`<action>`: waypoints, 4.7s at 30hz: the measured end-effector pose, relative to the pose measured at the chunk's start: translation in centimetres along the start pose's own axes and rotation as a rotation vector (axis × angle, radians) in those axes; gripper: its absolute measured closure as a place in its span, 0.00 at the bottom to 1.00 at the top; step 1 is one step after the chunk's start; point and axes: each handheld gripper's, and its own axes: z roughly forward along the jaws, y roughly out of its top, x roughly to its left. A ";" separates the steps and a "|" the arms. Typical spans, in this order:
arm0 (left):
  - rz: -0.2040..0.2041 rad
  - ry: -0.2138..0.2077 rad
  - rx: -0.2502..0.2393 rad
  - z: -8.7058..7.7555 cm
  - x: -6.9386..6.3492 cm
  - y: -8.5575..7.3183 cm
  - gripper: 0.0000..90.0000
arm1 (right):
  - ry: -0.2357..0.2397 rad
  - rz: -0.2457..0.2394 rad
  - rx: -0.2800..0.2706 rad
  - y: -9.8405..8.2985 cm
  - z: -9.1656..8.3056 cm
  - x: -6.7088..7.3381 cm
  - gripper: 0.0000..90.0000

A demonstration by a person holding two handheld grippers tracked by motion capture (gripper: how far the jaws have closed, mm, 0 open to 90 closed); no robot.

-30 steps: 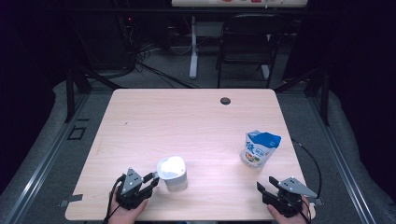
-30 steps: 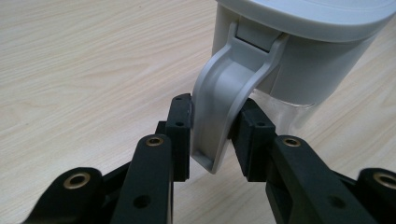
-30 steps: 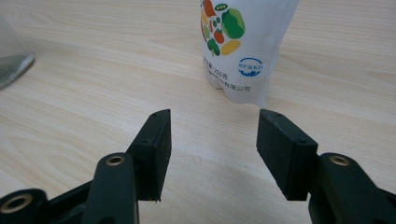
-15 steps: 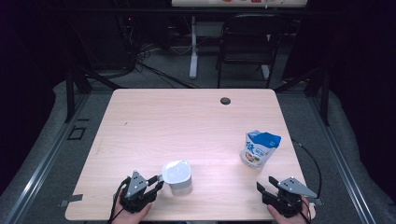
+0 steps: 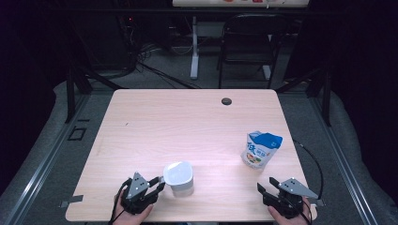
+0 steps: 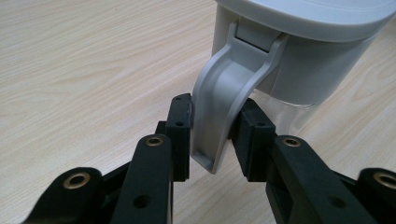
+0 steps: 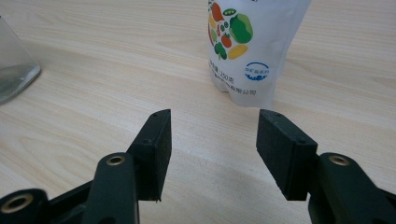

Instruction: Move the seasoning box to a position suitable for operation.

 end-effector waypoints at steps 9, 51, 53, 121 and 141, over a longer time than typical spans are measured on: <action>-0.015 -0.009 -0.010 -0.4 0.3 0.1 0.74 | 0.001 0.001 -0.001 0.0 0.0 0.1 0.51; -0.127 0.019 -0.111 -3.7 2.5 2.0 0.73 | 0.008 -0.011 0.013 -0.1 0.2 0.2 0.55; -0.130 0.020 -0.110 -3.8 2.6 2.2 0.73 | 0.009 -0.011 0.014 -0.1 0.2 0.2 0.55; -0.028 -0.091 -0.053 -1.7 1.2 5.8 1.00 | 0.045 -0.060 -0.029 1.3 -1.0 2.5 0.59; -0.008 -0.081 0.006 -1.7 1.0 6.7 1.00 | 0.216 -0.218 -0.010 7.8 1.8 9.3 0.58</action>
